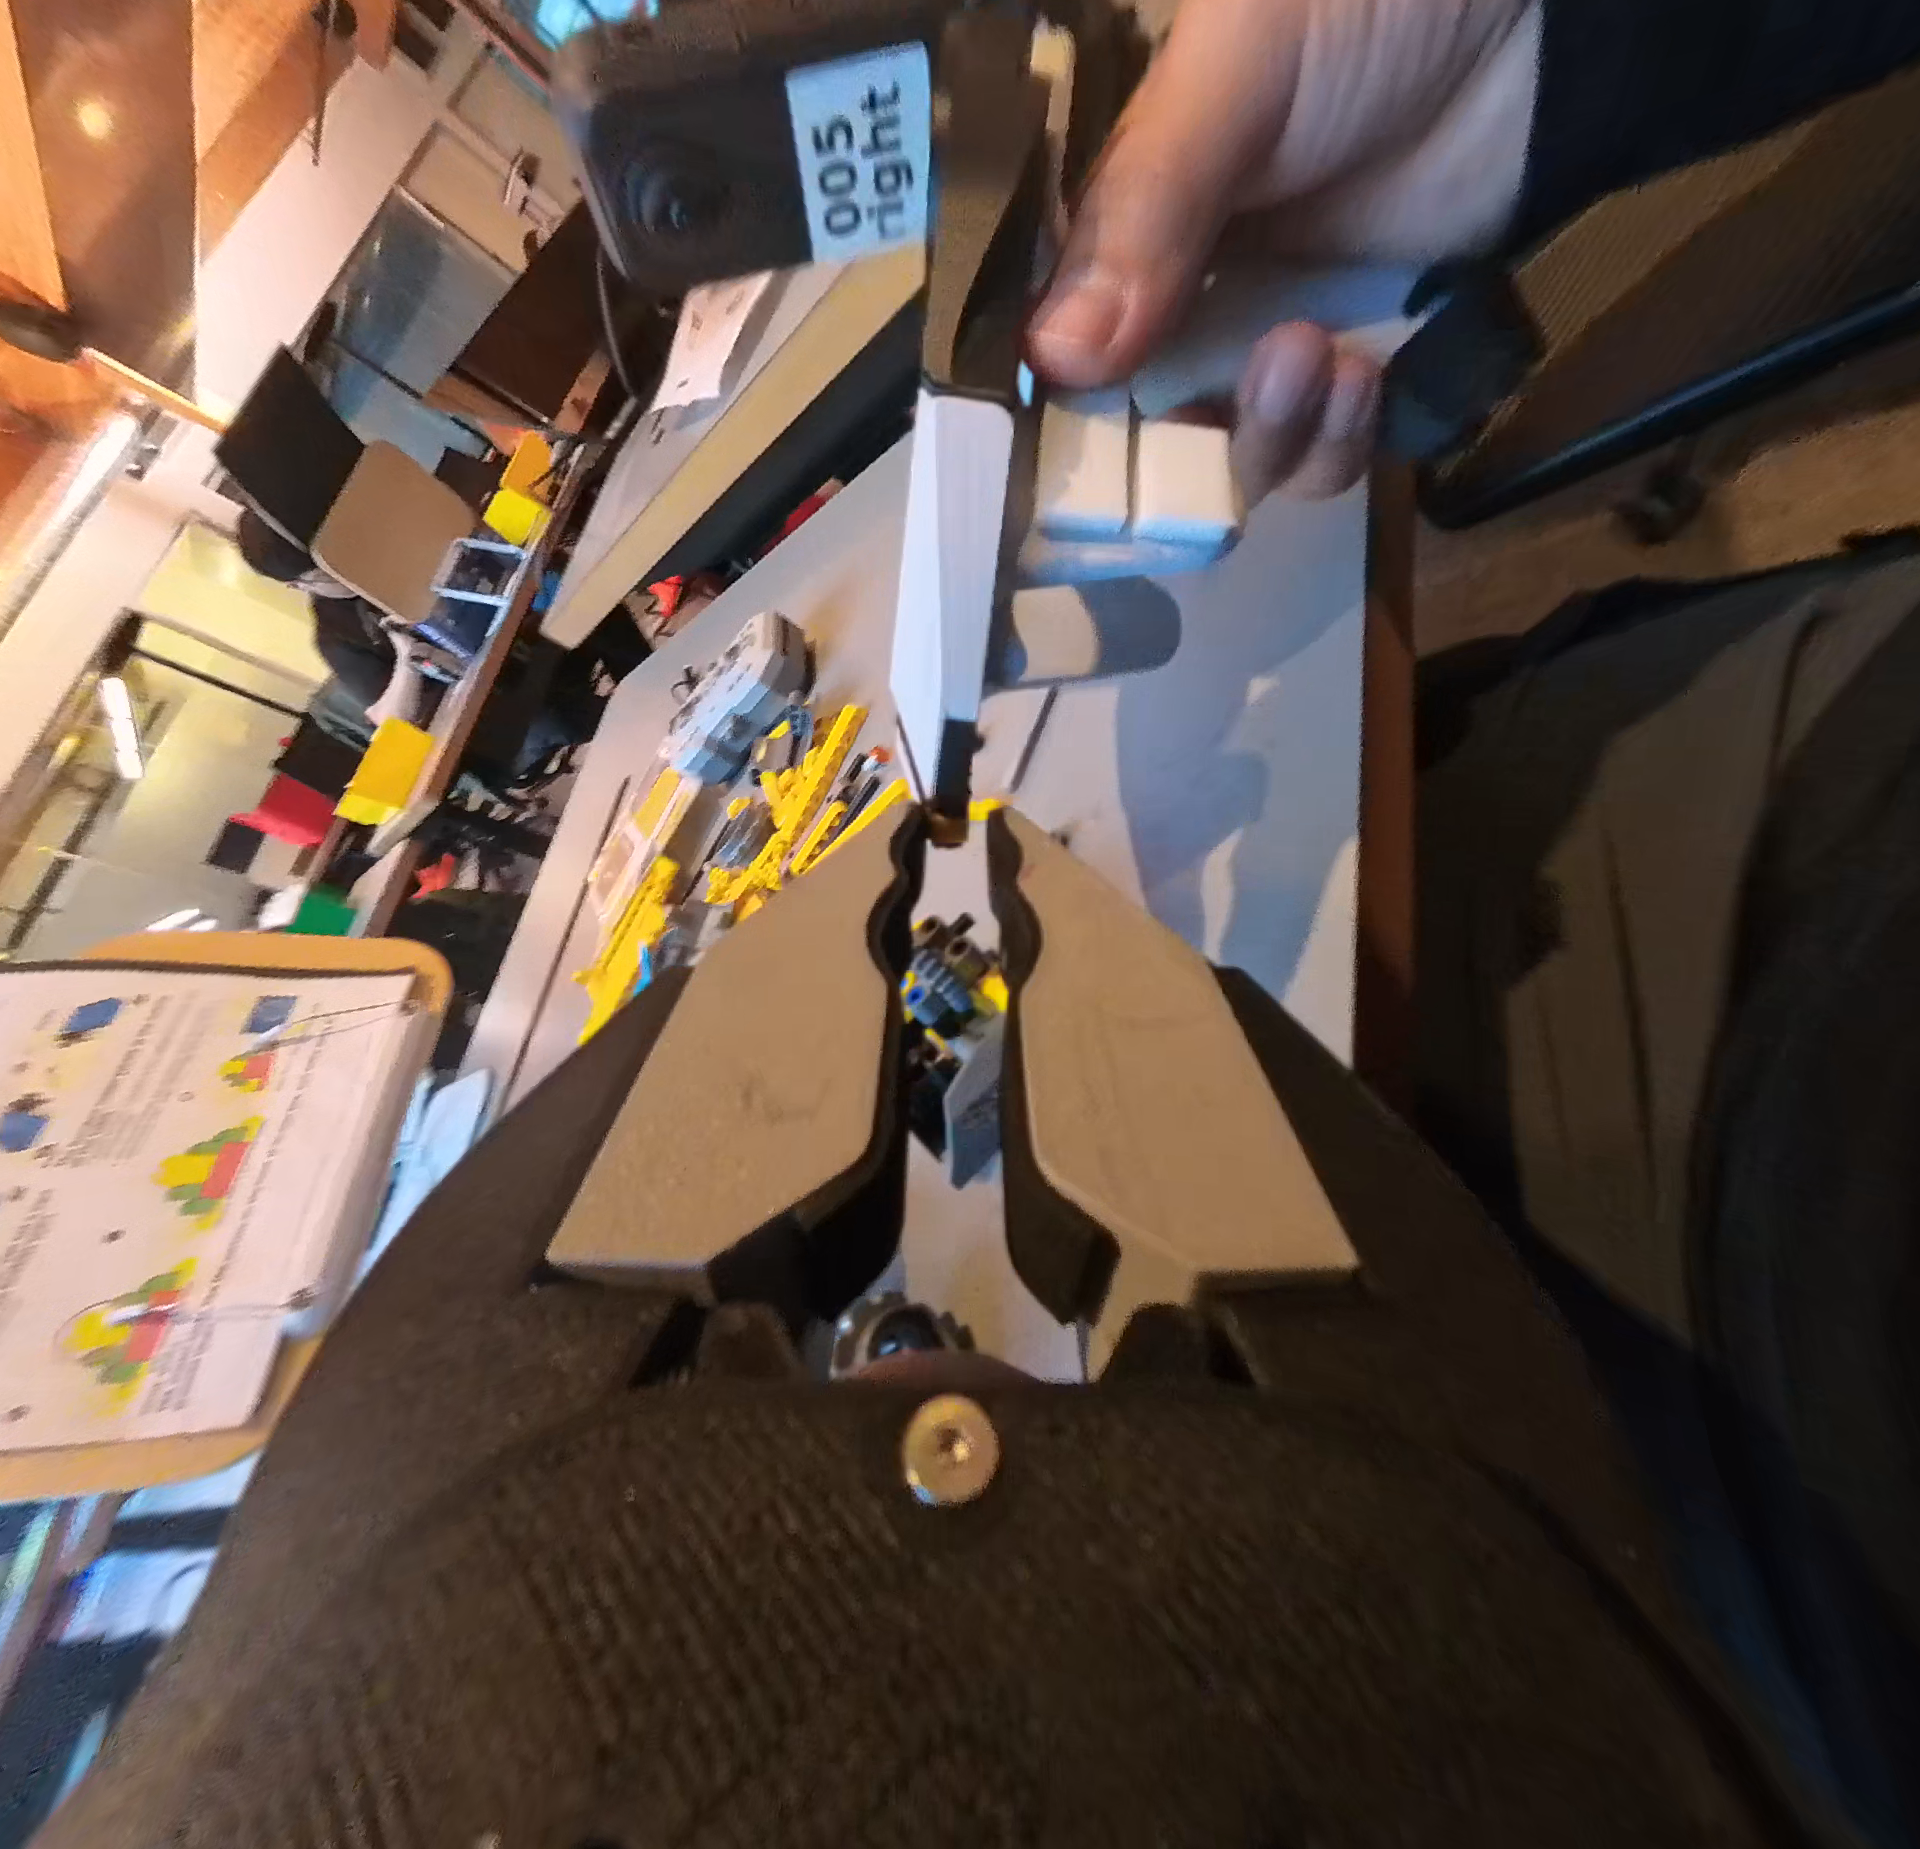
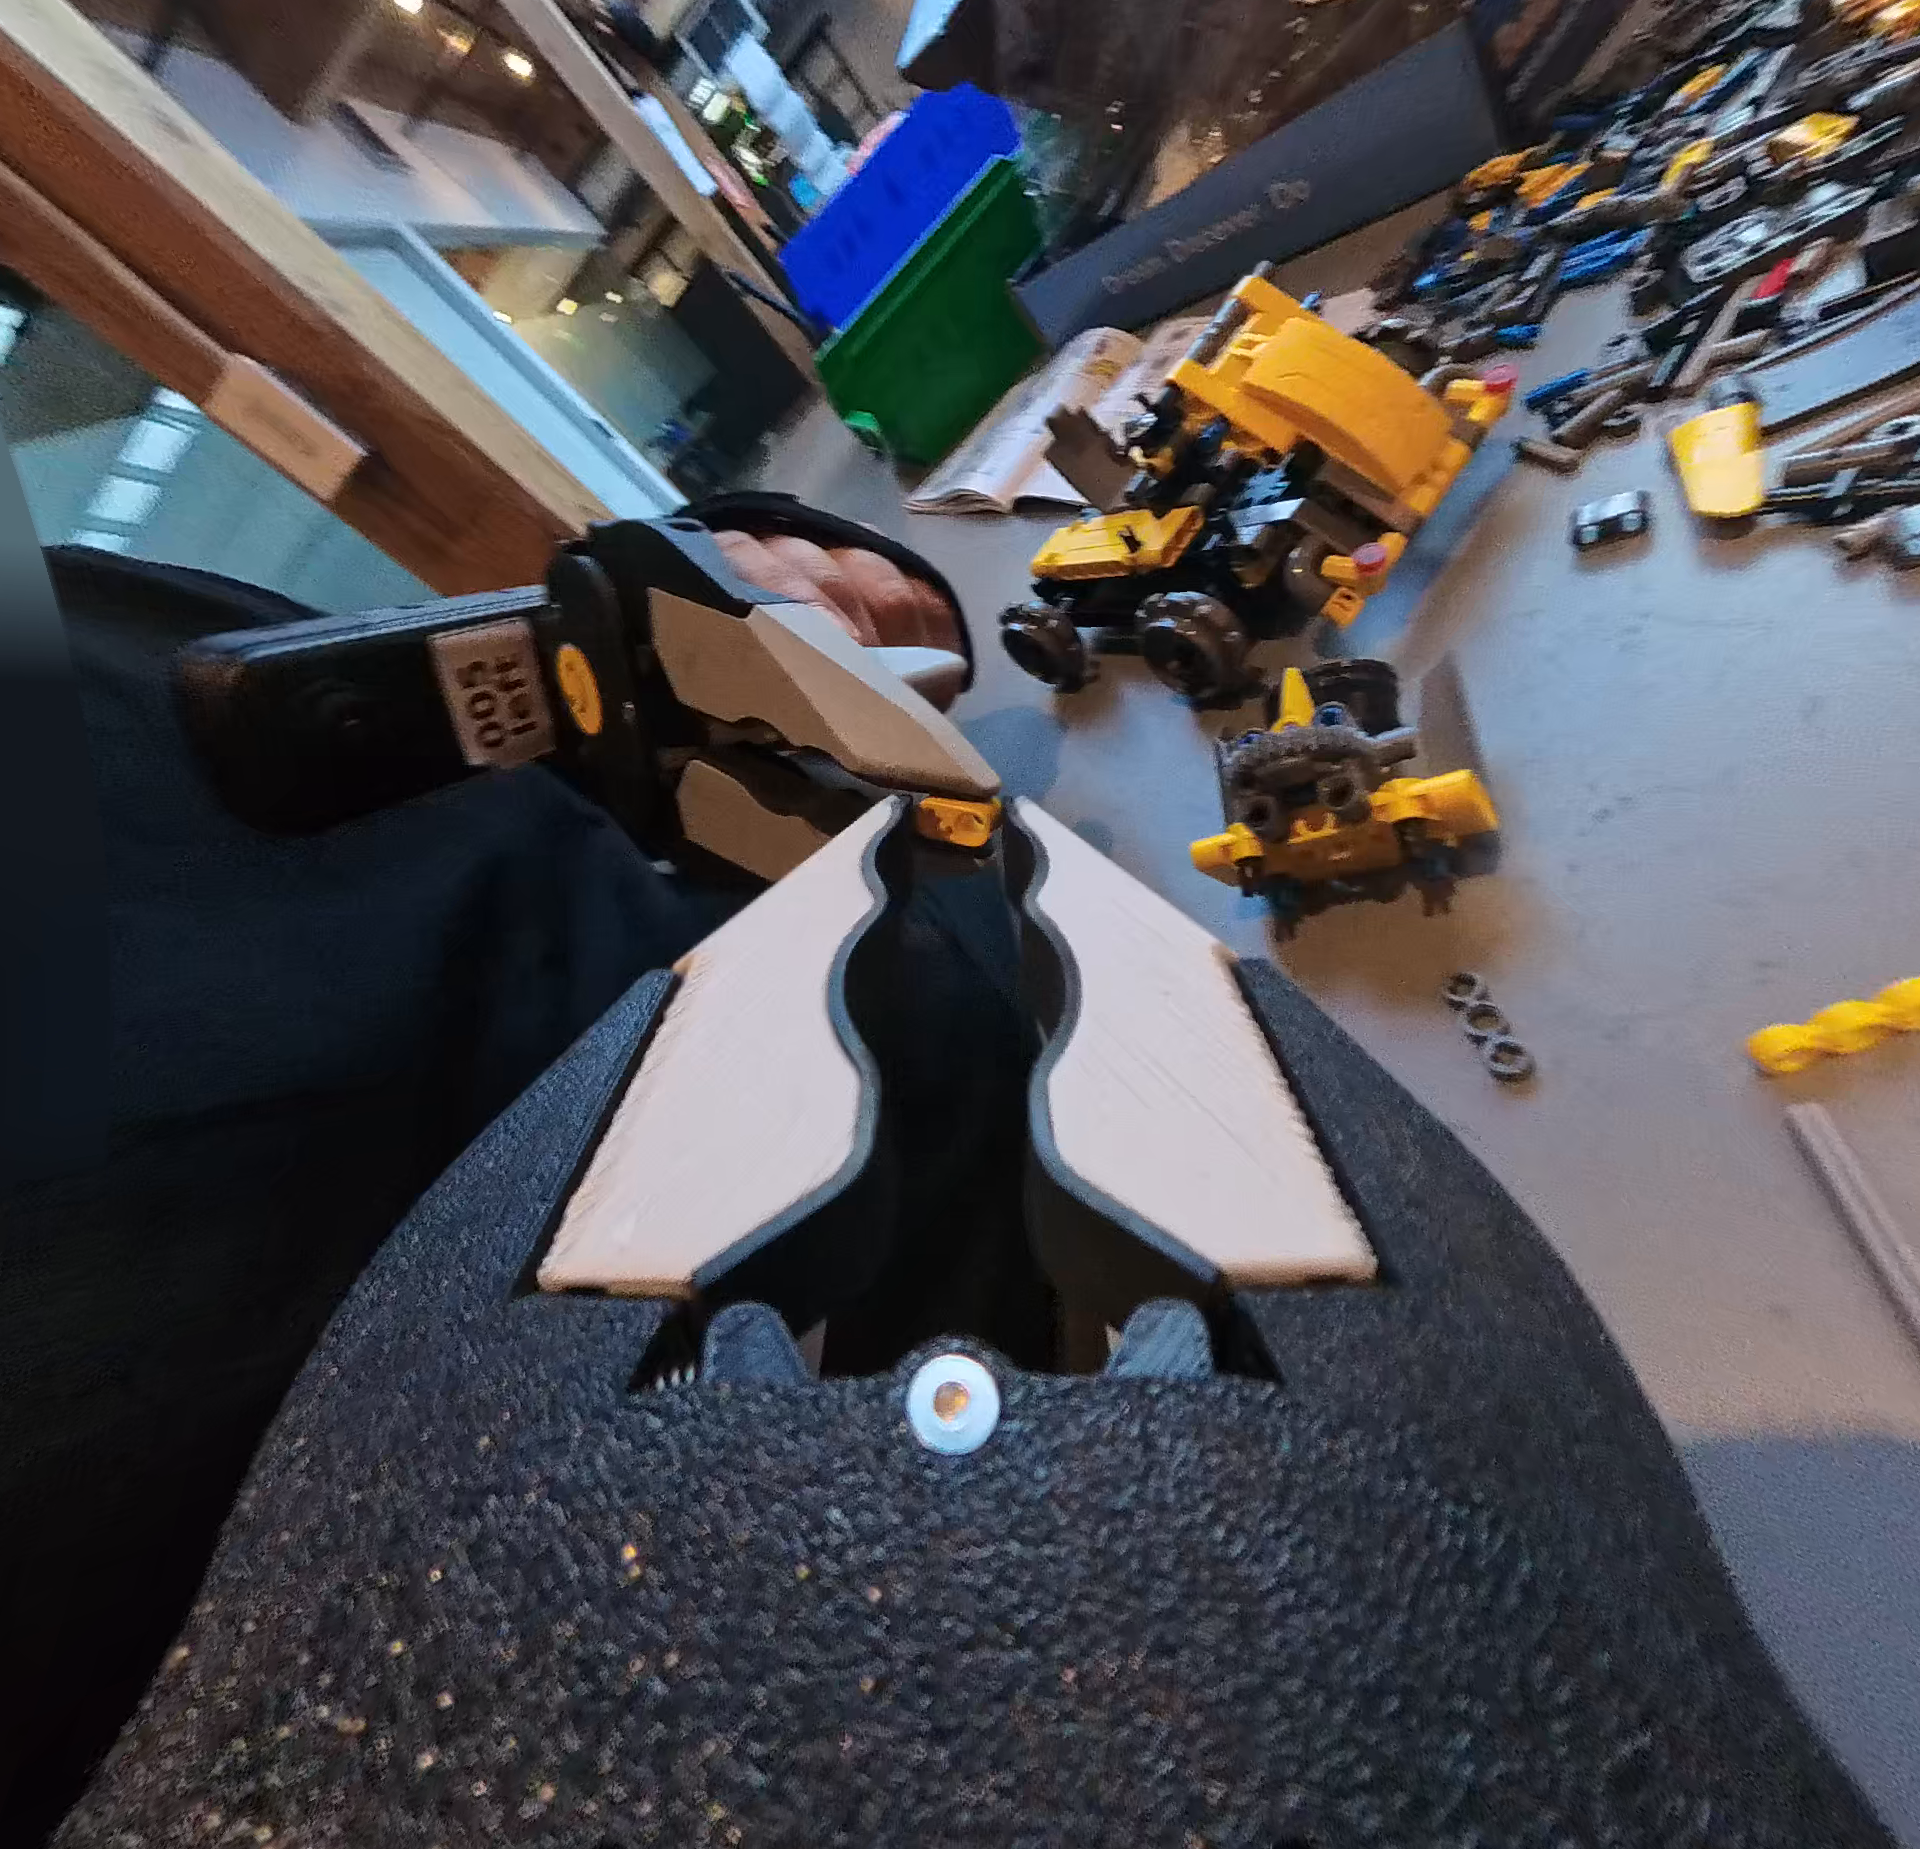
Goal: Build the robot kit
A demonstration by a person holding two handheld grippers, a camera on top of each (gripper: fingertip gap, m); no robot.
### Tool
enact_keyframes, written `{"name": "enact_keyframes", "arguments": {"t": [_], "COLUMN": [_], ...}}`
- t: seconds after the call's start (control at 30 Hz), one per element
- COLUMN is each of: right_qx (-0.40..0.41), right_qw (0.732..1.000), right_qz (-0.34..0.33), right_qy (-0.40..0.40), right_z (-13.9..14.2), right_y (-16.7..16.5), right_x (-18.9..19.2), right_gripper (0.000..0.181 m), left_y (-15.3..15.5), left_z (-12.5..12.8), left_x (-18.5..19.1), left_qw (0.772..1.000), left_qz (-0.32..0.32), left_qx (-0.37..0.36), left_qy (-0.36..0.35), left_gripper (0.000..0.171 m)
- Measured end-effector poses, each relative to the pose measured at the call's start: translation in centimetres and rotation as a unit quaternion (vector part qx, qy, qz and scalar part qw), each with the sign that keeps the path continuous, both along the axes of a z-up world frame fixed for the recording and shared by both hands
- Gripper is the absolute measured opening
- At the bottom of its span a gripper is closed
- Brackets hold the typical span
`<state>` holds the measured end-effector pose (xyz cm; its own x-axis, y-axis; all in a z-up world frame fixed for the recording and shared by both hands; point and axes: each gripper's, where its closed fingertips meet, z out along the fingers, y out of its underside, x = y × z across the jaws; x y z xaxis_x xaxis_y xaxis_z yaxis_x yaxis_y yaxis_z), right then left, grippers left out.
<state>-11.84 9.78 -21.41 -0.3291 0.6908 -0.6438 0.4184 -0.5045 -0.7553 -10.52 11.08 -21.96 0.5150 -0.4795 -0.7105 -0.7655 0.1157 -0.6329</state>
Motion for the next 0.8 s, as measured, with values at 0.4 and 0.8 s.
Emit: {"name": "enact_keyframes", "arguments": {"t": [0.4,0.8], "right_qx": [-0.025,0.298], "right_qw": [0.999,0.932], "right_qz": [0.04,-0.102], "right_qy": [0.0,-0.178], "right_z": [-0.5,-7.3], "right_y": [0.0,11.2], "right_x": [1.4,5.6], "right_gripper": [0.019,0.025], "left_y": [-1.2,-1.7], "left_z": [-0.6,-5.0], "left_x": [0.4,0.9], "left_qw": [0.991,0.943], "left_qz": [-0.053,-0.035], "left_qx": [-0.079,-0.276], "left_qy": [-0.097,-0.184], "left_gripper": [0.005,0.005]}}
